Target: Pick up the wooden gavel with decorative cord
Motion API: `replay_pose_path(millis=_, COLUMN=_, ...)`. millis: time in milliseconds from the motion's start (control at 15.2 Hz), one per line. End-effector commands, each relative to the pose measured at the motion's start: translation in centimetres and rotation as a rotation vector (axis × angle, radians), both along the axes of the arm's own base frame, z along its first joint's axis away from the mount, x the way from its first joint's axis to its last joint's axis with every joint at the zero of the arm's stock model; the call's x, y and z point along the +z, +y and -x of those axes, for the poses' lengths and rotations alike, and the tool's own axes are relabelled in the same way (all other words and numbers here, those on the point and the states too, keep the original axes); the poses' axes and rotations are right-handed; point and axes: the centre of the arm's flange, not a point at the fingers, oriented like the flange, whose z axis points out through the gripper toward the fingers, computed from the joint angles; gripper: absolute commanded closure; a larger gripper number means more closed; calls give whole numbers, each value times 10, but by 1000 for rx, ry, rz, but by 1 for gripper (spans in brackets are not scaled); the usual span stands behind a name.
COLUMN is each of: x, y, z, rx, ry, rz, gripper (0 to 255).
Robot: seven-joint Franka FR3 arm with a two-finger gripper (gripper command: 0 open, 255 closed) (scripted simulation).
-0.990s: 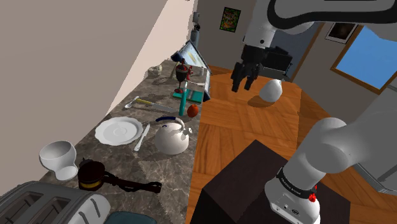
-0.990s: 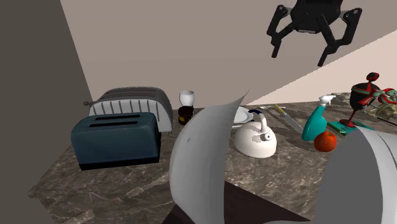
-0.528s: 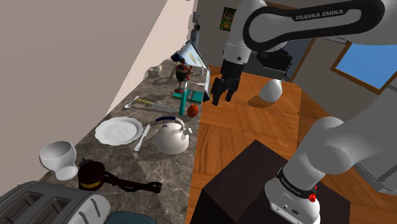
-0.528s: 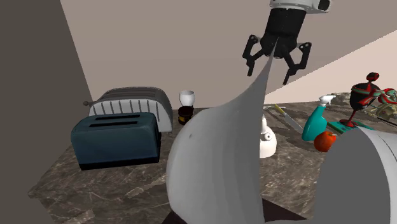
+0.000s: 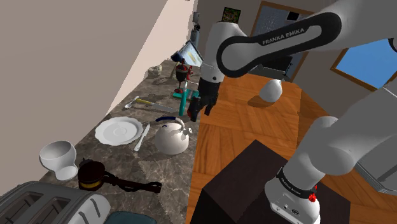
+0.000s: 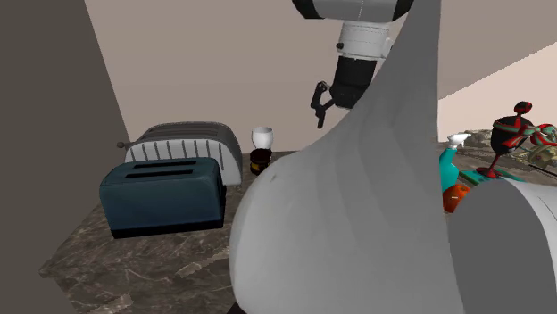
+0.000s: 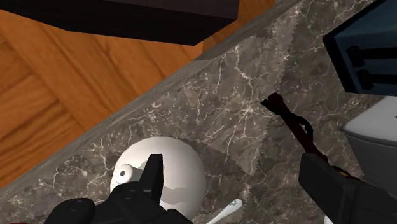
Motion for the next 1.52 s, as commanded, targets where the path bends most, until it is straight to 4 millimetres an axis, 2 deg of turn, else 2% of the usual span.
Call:
replay_pose_path(millis=0, x=-16, y=21, z=-12, rx=20, ry=-7, rz=-2, gripper=0)
replay_pose_path(millis=726, x=-106, y=126, z=-53, rx=129, ry=-42, rz=-6, gripper=0)
replay_pose_path(millis=1452, x=-194, y=236, z=-84, rx=237, ry=-77, rz=-9, gripper=0)
